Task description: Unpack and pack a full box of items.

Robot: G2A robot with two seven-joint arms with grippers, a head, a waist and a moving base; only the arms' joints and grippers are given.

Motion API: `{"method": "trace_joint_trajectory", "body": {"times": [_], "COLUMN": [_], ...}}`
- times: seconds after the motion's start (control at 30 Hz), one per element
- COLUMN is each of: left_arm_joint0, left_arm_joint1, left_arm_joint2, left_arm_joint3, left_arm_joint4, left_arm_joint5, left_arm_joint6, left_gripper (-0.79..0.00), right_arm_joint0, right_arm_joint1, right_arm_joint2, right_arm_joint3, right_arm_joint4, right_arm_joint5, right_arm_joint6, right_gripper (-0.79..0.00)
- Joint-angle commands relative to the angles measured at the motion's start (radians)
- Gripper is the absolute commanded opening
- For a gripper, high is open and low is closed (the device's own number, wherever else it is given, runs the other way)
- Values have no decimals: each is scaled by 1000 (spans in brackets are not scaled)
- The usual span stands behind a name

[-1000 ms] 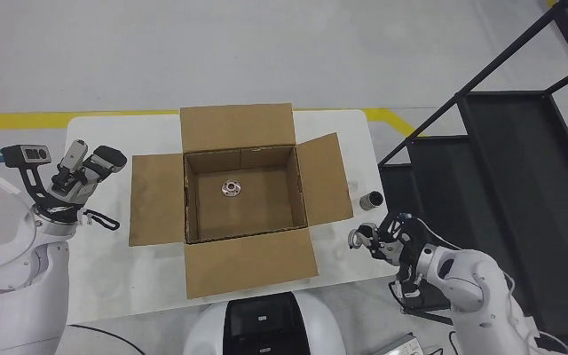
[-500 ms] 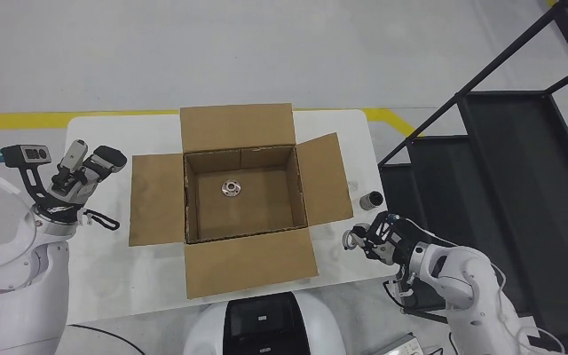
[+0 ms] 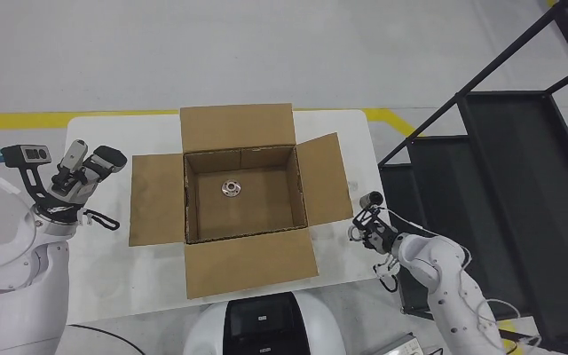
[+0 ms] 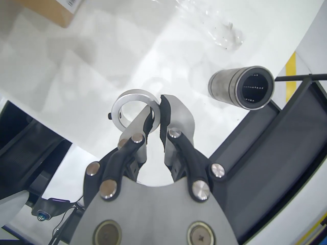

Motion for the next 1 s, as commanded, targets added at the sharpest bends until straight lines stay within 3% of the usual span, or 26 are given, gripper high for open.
{"method": "trace_joint_trajectory", "body": {"times": [0.0, 0.3, 0.57, 0.6, 0.63, 0.67, 0.97], "left_arm_joint0": [0, 0, 0, 0, 0, 0, 0], "left_arm_joint1": [0, 0, 0, 0, 0, 0, 0], "left_arm_joint2": [0, 0, 0, 0, 0, 0, 0], "left_arm_joint3": [0, 0, 0, 0, 0, 0, 0], "left_arm_joint4": [0, 0, 0, 0, 0, 0, 0], "left_arm_joint5": [0, 0, 0, 0, 0, 0, 0], "left_arm_joint6": [0, 0, 0, 0, 0, 0, 0], "left_gripper": [0, 0, 0, 0, 0, 0, 0], "right_arm_joint0": [15, 73, 105, 107, 109, 110, 101], "right_arm_joint1": [0, -1, -7, -7, -6, -6, -2], "right_arm_joint2": [-16, -96, -144, -145, -147, -148, -114], "right_arm_joint3": [24, 99, 148, 150, 152, 153, 137], "right_arm_joint4": [-45, -174, -158, -155, -157, -154, -79], "right_arm_joint5": [43, 121, 158, 158, 158, 159, 155], "right_arm_joint6": [4, 52, 64, 65, 65, 63, 44], "right_gripper": [-785, -785, -785, -665, -148, 0, 0]}}
